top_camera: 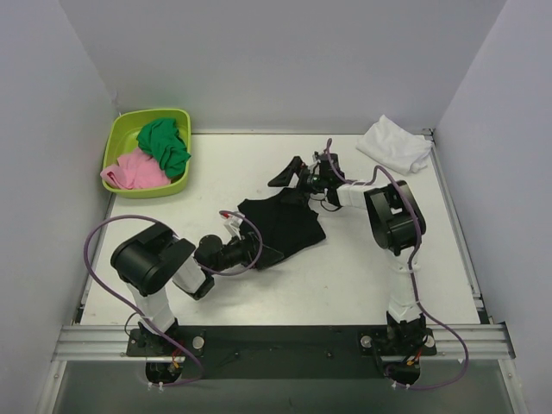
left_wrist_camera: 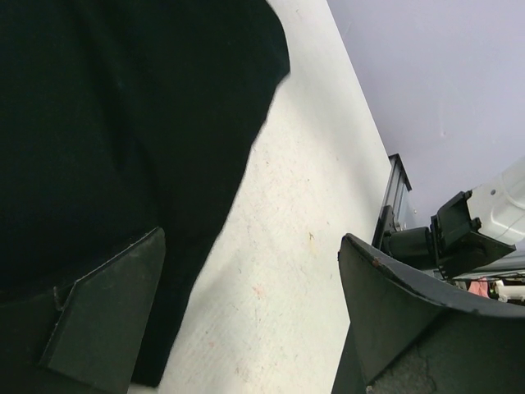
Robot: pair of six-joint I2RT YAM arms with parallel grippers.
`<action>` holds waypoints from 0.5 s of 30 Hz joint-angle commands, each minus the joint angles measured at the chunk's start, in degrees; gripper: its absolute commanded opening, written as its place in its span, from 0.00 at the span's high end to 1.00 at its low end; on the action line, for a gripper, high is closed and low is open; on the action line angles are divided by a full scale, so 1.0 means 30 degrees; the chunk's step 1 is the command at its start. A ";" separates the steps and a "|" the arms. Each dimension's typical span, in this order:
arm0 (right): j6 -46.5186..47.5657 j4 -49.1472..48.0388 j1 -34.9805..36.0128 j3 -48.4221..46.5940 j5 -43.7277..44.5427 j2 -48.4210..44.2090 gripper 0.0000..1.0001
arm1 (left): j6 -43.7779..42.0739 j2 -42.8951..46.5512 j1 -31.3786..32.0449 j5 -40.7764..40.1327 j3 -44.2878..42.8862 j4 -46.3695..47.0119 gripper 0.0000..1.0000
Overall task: Fold and stack the t-shirts
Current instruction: Smooth out wrinkles on the folded tshirt
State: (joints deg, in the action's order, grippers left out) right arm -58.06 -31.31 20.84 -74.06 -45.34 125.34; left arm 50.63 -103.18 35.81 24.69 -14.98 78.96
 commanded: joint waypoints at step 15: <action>0.1745 -0.1401 -0.2230 -0.3001 0.2514 -0.0846 0.00 | -0.1084 0.4182 0.0777 0.1175 -0.0951 -0.5484 0.03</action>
State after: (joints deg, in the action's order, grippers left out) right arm -57.41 -35.22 14.52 -84.33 -41.54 131.98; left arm 50.15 -96.73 37.60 27.05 -14.70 69.45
